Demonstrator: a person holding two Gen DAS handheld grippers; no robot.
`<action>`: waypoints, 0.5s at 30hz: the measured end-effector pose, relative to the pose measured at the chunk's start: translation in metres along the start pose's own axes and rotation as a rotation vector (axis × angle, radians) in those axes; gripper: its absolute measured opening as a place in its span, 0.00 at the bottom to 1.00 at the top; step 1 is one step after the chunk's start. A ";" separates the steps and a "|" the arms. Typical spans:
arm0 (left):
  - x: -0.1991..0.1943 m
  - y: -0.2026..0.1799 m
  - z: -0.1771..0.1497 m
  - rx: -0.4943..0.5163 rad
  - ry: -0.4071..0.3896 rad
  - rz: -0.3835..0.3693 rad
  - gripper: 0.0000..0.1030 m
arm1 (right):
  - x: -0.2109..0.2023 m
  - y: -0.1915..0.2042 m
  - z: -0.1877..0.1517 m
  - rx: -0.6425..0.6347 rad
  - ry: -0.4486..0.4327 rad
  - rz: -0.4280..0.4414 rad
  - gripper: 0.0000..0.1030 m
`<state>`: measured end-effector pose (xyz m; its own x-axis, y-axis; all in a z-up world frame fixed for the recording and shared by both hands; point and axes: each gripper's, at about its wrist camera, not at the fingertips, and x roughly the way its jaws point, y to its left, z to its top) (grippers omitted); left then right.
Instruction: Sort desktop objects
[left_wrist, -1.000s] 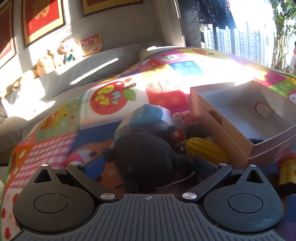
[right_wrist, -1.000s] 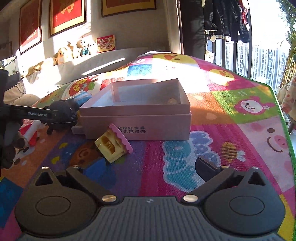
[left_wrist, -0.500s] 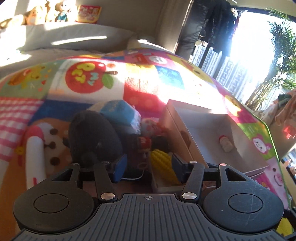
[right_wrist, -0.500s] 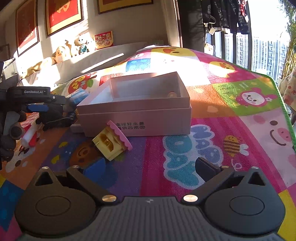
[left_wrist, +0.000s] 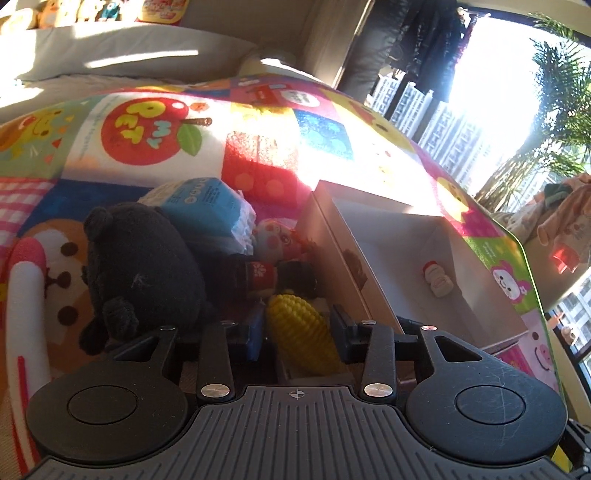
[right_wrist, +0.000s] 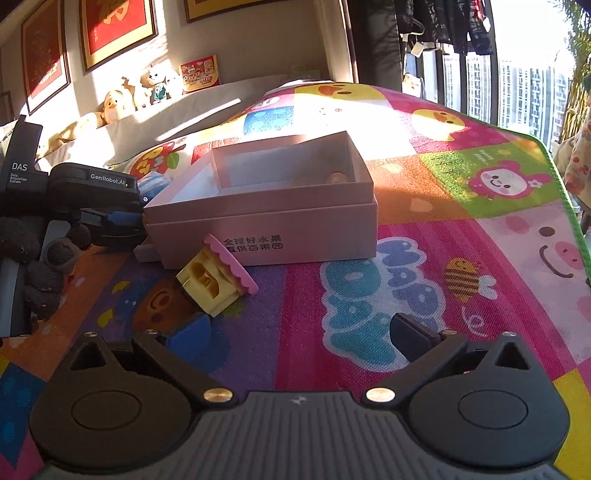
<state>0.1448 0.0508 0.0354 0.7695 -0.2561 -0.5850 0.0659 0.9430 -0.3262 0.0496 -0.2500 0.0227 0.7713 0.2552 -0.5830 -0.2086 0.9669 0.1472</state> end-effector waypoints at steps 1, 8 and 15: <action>-0.011 -0.001 -0.002 0.013 -0.009 0.000 0.36 | 0.000 -0.001 0.000 0.005 -0.001 0.001 1.00; -0.087 -0.024 -0.034 0.150 -0.083 -0.040 0.37 | 0.000 -0.006 0.000 0.040 -0.003 0.016 1.00; -0.103 -0.037 -0.097 0.260 0.002 0.011 0.59 | 0.001 -0.005 0.000 0.041 -0.002 0.004 1.00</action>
<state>0.0016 0.0221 0.0356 0.7696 -0.2454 -0.5894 0.2183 0.9687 -0.1182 0.0511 -0.2543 0.0219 0.7719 0.2594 -0.5804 -0.1871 0.9652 0.1825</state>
